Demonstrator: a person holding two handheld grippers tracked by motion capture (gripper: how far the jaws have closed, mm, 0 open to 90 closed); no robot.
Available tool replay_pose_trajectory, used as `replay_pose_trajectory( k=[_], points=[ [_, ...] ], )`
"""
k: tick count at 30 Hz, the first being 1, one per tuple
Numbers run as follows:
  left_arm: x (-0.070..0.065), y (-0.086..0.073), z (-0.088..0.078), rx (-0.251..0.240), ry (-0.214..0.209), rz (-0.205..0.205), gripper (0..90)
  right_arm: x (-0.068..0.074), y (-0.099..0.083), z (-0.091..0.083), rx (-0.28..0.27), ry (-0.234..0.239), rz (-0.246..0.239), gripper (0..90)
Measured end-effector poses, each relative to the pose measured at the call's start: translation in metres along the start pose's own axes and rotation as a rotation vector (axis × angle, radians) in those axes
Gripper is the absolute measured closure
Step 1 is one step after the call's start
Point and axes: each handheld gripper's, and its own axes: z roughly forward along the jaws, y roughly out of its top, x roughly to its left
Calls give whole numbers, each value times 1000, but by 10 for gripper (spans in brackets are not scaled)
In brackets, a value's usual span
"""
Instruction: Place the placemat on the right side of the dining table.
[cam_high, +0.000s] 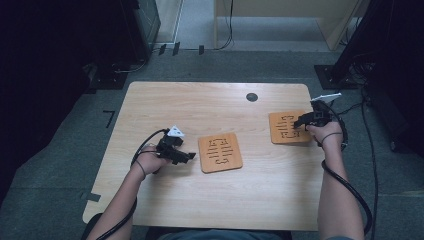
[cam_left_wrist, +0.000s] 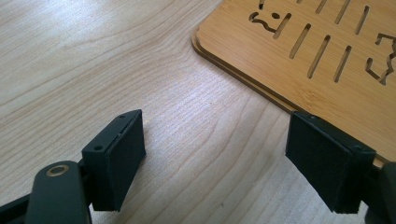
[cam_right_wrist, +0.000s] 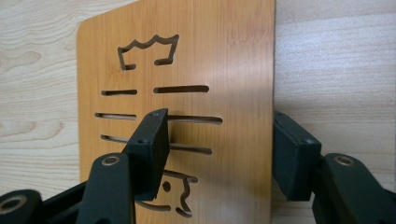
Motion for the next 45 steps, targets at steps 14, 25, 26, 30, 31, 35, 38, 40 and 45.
replay_pose_trajectory(
  k=[14, 25, 26, 30, 31, 35, 38, 40, 45],
  points=[
    [0, 0, 0, -1, 0, 1, 189, 4, -1, 2, -17, 7, -15, 357],
    [0, 0, 0, 3, 1, 5, 188, 15, -6, 3, -33, 51, -74, 243],
    [0, 0, 0, 2, 0, 5, 188, 17, -7, 3, -34, 46, -80, 243],
    [0, 1, 1, 1, -2, 4, 187, 21, -8, 4, -35, 49, -90, 243],
    [0, 1, 1, 1, -2, 3, 187, 22, -9, 4, -36, 51, -97, 243],
    [0, 1, 1, 1, -2, 4, 187, 28, -12, 5, -32, 49, -115, 242],
    [0, 1, 1, 1, -1, 3, 187, 32, -14, 6, -32, 47, -125, 242],
    [0, 1, 1, 0, -1, 3, 187, 33, -14, 6, -33, 46, -129, 242],
    [0, 1, 1, 0, -1, 0, 187, 39, -18, 7, -23, 39, -149, 241]
  ],
)
